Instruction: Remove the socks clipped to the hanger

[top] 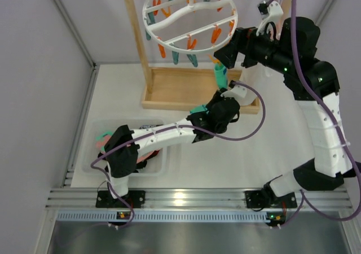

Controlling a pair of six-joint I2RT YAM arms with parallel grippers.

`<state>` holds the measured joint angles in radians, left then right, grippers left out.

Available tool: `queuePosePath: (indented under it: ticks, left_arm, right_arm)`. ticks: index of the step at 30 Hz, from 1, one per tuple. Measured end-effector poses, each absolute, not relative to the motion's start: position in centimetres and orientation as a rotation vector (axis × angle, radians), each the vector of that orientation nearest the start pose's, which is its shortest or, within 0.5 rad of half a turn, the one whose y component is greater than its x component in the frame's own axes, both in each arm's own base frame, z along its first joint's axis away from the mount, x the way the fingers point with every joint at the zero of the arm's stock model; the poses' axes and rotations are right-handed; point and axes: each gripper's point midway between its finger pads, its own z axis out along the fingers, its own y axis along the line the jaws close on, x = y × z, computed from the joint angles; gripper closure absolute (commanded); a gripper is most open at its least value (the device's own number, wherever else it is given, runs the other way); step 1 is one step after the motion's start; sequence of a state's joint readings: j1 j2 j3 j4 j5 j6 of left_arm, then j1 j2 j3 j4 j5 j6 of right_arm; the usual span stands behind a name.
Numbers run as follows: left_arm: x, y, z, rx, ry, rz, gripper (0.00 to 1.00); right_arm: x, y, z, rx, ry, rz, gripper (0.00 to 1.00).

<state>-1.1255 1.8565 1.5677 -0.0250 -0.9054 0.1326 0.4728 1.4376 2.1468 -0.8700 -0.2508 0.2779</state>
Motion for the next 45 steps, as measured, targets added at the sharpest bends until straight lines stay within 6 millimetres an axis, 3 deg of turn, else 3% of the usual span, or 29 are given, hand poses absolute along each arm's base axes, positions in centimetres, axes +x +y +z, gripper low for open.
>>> queuePosePath:
  ticks: [4, 8, 15, 23, 25, 28, 30, 32, 34, 38, 40, 43, 44, 45]
  left_arm:
    - [34.4, -39.3, 24.9, 0.593, 1.685, 0.266, 1.0]
    - [34.9, -39.4, 25.4, 0.618, 1.667, 0.327, 1.0]
    - [35.4, -39.9, 26.6, 0.63, 1.645, 0.351, 1.0]
    - [35.4, -39.9, 26.6, 0.646, 1.642, 0.359, 1.0]
    - [35.4, -40.0, 26.6, 0.646, 1.642, 0.358, 1.0]
    - [35.4, -40.0, 26.7, 0.645, 1.641, 0.356, 1.0]
    - [35.4, -40.0, 26.8, 0.644, 1.64, 0.352, 1.0]
    - [35.4, -40.1, 26.8, 0.645, 1.64, 0.351, 1.0]
    - [35.4, -40.1, 26.8, 0.647, 1.64, 0.348, 1.0]
    - [35.2, -40.4, 26.2, 0.645, 1.651, 0.311, 1.0]
    - [34.6, -40.4, 24.8, 0.652, 1.68, 0.256, 1.0]
    - [33.2, -39.6, 22.5, 0.662, 1.739, 0.168, 1.0]
    - [32.5, -39.3, 21.9, 0.662, 1.764, 0.128, 1.0]
    - [31.7, -38.8, 21.4, 0.654, 1.789, 0.083, 1.0]
  right_arm:
    - [32.2, 21.2, 49.1, -0.355, 1.801, 0.6, 0.01]
    - [33.0, 21.2, 47.4, -0.383, 1.837, 0.42, 0.06]
    - [34.5, 23.2, 44.4, -0.482, 1.876, 0.221, 0.18]
    - [37.4, 23.0, 41.5, -0.545, 1.907, 0.018, 0.3]
    - [37.9, 23.4, 41.1, -0.567, 1.899, -0.032, 0.42]
    - [38.2, 24.1, 40.8, -0.585, 1.889, -0.076, 0.45]
    - [38.3, 24.5, 40.7, -0.596, 1.876, -0.099, 0.55]
    - [38.2, 24.9, 40.9, -0.605, 1.86, -0.125, 0.74]
    - [38.2, 25.1, 41.1, -0.609, 1.846, -0.138, 0.83]
    - [38.2, 25.4, 41.8, -0.589, 1.822, -0.142, 0.85]
    - [38.2, 25.4, 41.8, -0.582, 1.82, -0.146, 0.85]
    - [38.3, 25.4, 41.8, -0.576, 1.822, -0.145, 0.74]
    - [38.3, 25.4, 41.7, -0.571, 1.824, -0.14, 0.62]
    - [38.4, 25.5, 41.6, -0.565, 1.829, -0.126, 0.57]
